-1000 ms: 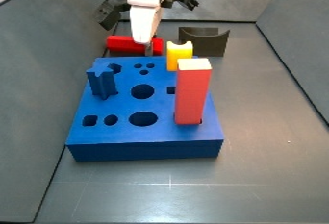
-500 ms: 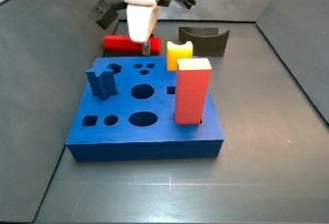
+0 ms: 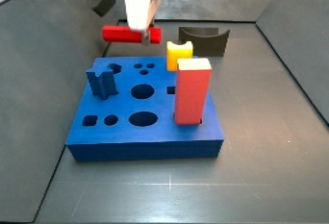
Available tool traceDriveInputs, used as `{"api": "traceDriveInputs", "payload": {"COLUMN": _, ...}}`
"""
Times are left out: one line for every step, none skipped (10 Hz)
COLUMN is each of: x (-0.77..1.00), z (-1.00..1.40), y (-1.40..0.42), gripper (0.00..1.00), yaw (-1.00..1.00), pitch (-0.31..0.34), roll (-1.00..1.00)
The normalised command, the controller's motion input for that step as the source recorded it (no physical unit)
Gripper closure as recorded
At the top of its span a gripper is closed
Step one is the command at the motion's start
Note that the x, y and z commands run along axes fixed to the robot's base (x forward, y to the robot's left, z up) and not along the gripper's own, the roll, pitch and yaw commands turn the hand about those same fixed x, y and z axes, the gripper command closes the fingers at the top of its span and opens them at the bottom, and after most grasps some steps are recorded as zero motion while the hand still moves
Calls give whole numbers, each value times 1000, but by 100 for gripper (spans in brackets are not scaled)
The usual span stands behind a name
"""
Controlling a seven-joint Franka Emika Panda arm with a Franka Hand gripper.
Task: Pick up the hexagon object. Move up. Place the hexagon object on the fixture. Regrasp the hexagon object. Move to above the board. Insert the hexagon object.
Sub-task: Move up, then place the hexagon object on the fixture.
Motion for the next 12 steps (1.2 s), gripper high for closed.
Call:
{"api": "traceDriveInputs", "payload": {"x": -12, "z": 331, "y": 7, "gripper": 100, "yaw": 11, "pitch": 40, "roll": -15}}
{"api": "traceDriveInputs", "payload": {"x": 0, "z": 1000, "y": 0, "gripper": 100, "yaw": 0, "pitch": 0, "roll": 0}}
{"api": "traceDriveInputs", "payload": {"x": 0, "z": 1000, "y": -1, "gripper": 100, "yaw": 0, "pitch": 1, "roll": -3}}
{"api": "traceDriveInputs", "payload": {"x": -7, "z": 1000, "y": -3, "gripper": 100, "yaw": 3, "pitch": 9, "roll": -9}}
{"api": "traceDriveInputs", "payload": {"x": -11, "z": 1000, "y": -3, "gripper": 100, "yaw": 5, "pitch": 15, "roll": -14}}
{"api": "traceDriveInputs", "payload": {"x": -15, "z": 1000, "y": -4, "gripper": 100, "yaw": 6, "pitch": 24, "roll": -21}}
{"api": "traceDriveInputs", "payload": {"x": -17, "z": 1000, "y": -6, "gripper": 100, "yaw": 7, "pitch": 29, "roll": -25}}
{"api": "traceDriveInputs", "payload": {"x": -19, "z": 1000, "y": -7, "gripper": 100, "yaw": 9, "pitch": 32, "roll": -31}}
{"api": "traceDriveInputs", "payload": {"x": -20, "z": 1000, "y": -8, "gripper": 100, "yaw": 9, "pitch": 34, "roll": -34}}
{"api": "traceDriveInputs", "payload": {"x": -14, "z": 829, "y": -9, "gripper": 100, "yaw": 10, "pitch": 41, "roll": -42}}
{"api": "traceDriveInputs", "payload": {"x": -10, "z": 735, "y": -7, "gripper": 100, "yaw": 11, "pitch": 45, "roll": -45}}
{"api": "traceDriveInputs", "payload": {"x": -2, "z": 547, "y": -7, "gripper": 100, "yaw": 11, "pitch": 56, "roll": -52}}
